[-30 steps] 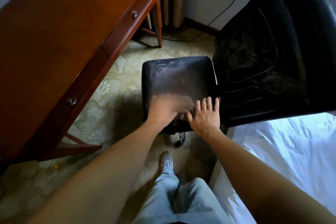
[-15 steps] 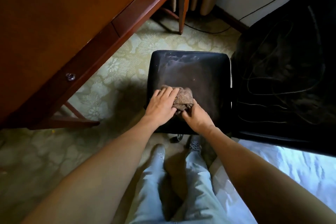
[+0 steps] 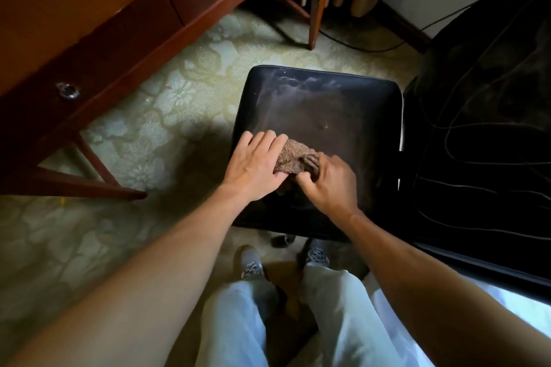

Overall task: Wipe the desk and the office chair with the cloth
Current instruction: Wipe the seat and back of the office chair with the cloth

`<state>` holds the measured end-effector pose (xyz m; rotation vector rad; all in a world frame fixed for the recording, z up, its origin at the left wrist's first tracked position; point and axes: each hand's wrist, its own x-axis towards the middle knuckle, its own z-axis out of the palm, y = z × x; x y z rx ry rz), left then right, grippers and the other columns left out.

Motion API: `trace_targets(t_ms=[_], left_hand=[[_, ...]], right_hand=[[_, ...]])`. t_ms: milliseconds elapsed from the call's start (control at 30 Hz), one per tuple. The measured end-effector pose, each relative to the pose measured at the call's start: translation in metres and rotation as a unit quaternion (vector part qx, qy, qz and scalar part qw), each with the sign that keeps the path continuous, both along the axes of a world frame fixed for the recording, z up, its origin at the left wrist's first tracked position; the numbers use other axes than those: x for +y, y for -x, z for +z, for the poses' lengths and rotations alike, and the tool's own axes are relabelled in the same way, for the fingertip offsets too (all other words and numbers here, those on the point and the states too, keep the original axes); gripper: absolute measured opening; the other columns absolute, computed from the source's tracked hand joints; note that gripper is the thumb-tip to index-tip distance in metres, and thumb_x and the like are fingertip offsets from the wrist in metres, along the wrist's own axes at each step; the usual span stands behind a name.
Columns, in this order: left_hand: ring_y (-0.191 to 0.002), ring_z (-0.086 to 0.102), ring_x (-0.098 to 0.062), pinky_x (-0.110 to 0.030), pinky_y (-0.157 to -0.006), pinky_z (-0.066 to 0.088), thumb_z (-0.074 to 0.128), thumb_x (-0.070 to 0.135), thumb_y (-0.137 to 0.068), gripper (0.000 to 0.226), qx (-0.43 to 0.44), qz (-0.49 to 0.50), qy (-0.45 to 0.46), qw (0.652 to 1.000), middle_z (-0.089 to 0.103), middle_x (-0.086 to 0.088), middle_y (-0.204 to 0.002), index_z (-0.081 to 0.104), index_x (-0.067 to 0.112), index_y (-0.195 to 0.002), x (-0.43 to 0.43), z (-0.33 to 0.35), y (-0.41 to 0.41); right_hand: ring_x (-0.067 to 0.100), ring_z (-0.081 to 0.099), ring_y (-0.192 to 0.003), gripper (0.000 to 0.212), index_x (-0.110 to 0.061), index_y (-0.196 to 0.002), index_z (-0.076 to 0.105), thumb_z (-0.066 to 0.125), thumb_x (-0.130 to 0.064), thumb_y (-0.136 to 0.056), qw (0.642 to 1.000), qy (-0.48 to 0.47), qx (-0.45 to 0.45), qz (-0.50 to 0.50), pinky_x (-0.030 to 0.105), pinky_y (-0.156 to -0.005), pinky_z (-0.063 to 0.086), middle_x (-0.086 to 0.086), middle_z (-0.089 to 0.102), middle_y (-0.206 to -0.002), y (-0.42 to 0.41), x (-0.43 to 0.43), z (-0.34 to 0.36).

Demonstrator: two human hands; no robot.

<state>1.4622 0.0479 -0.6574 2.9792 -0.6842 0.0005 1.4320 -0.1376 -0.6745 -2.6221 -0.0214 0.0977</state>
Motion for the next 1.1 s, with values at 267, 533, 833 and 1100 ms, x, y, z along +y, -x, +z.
trace_targets(t_ms=[267, 533, 833, 1100], left_hand=[[-0.090, 0.057, -0.027, -0.040, -0.087, 0.035, 0.048, 0.064, -0.074, 0.071, -0.080, 0.000, 0.000, 0.997, 0.065, -0.005, -0.099, 0.057, 0.009, -0.118, 0.002, -0.041, 0.000], [-0.096, 0.054, -0.027, -0.042, -0.093, 0.036, 0.051, 0.069, -0.077, 0.068, -0.112, 0.057, -0.071, 0.989, 0.061, -0.005, -0.105, 0.052, 0.013, -0.116, -0.012, -0.061, 0.040], [-0.101, 0.052, -0.023, -0.039, -0.095, 0.037, 0.054, 0.064, -0.085, 0.057, -0.113, 0.083, -0.108, 0.984, 0.059, -0.003, -0.110, 0.050, 0.017, -0.116, -0.026, -0.060, 0.114], [-0.107, 0.051, -0.024, -0.039, -0.097, 0.037, 0.053, 0.056, -0.089, 0.049, -0.108, 0.115, -0.070, 0.985, 0.058, -0.003, -0.112, 0.050, 0.018, -0.120, -0.027, -0.039, 0.126]], right_hand=[[0.032, 0.059, -0.068, 0.048, -0.006, -0.074, 0.064, 0.040, -0.047, -0.080, 0.994, -0.073, -0.081, 0.004, 0.032, -0.058, 0.036, 0.013, 0.065, -0.073, -0.002, 0.000, -0.049], [0.035, 0.066, -0.081, 0.056, -0.012, -0.104, 0.071, 0.040, -0.053, -0.080, 0.990, -0.121, -0.072, -0.004, 0.035, -0.070, 0.048, 0.015, 0.073, -0.086, 0.032, -0.005, -0.076], [0.031, 0.063, -0.081, 0.029, -0.015, -0.102, 0.062, 0.055, -0.042, -0.093, 0.994, -0.091, -0.052, 0.041, 0.032, -0.067, 0.040, 0.009, 0.070, -0.090, 0.089, -0.026, -0.079], [0.027, 0.060, -0.080, 0.014, -0.023, -0.106, 0.044, 0.050, -0.035, -0.102, 0.991, -0.102, -0.040, 0.081, 0.032, -0.063, 0.034, 0.004, 0.065, -0.094, 0.094, -0.036, -0.055]])
